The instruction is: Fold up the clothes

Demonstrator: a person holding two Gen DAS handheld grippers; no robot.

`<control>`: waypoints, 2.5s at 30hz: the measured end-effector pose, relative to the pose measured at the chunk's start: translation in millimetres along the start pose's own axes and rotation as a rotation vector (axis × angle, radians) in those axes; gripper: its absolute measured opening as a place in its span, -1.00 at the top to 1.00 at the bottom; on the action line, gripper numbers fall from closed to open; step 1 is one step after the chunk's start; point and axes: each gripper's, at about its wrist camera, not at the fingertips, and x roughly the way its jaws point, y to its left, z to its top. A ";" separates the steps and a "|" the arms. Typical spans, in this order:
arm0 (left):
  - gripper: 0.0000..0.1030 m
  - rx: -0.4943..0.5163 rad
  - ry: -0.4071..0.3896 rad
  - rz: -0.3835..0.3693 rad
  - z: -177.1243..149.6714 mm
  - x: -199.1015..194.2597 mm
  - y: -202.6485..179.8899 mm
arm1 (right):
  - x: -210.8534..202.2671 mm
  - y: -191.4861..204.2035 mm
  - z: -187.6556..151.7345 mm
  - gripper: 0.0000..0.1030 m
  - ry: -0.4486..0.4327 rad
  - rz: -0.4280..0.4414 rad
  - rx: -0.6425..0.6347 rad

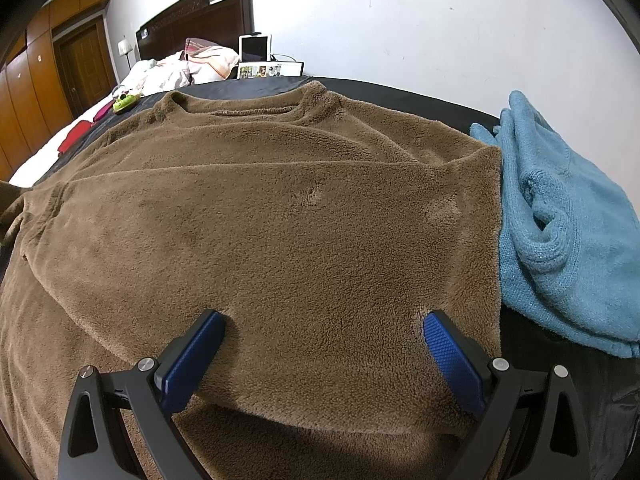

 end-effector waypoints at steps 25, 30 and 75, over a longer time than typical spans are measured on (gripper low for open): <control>0.73 0.312 0.229 -0.509 -84.8 28.2 -325.1 | -55.3 -28.3 -9.0 -0.98 -0.271 -0.024 0.185; 0.73 0.320 0.311 -0.573 -107.1 48.2 -372.5 | -53.5 -29.4 -9.4 -0.98 -0.260 0.070 0.218; -0.55 0.352 0.274 -0.304 -169.1 110.8 -223.1 | -39.9 43.7 -6.5 -0.96 -0.130 0.158 -0.114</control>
